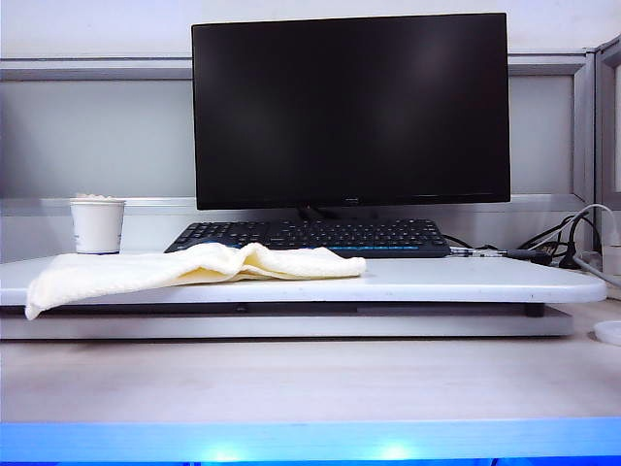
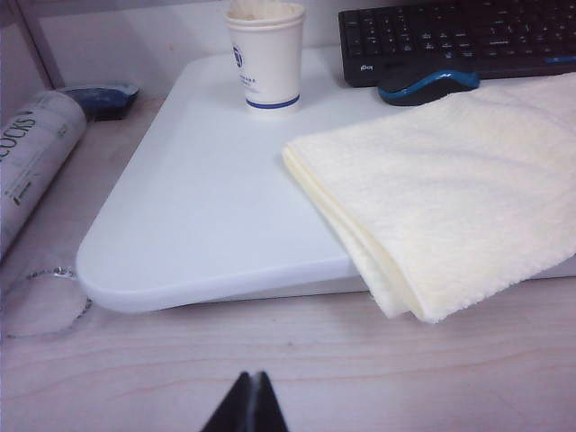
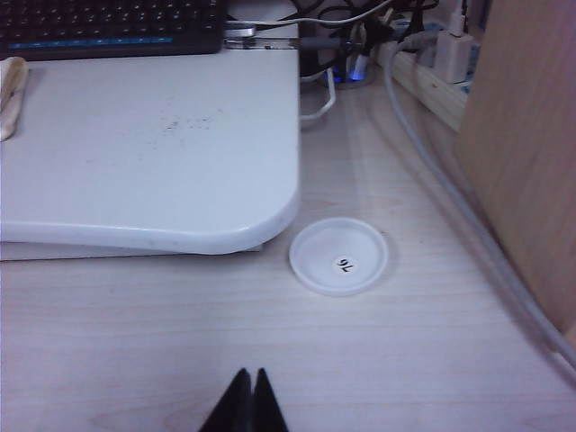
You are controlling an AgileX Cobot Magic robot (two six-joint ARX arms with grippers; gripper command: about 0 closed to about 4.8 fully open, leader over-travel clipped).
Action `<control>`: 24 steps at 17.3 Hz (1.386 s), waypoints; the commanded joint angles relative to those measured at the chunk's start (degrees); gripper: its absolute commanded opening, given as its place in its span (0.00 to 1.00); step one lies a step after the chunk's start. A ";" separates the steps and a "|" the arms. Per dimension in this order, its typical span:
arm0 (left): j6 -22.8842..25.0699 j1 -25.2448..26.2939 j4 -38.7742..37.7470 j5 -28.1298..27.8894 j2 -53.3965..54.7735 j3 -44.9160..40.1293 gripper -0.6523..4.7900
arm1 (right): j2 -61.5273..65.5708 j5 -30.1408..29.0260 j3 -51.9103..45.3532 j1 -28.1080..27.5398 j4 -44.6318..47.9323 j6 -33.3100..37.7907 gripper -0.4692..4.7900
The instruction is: Wipe the tabletop with a clean cloth to remove dust and stains.
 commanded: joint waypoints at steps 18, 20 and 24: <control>-0.02 0.04 -1.31 -0.31 0.02 -0.13 0.11 | -0.22 -0.52 0.13 -3.10 1.46 -0.15 0.09; 0.00 0.04 -1.31 1.42 0.02 -0.13 0.11 | -0.22 -5.16 0.15 -3.10 2.56 -0.13 0.09; 0.00 0.04 -0.92 6.67 0.02 -0.07 0.11 | -0.22 -20.02 0.20 -2.71 10.34 2.86 0.09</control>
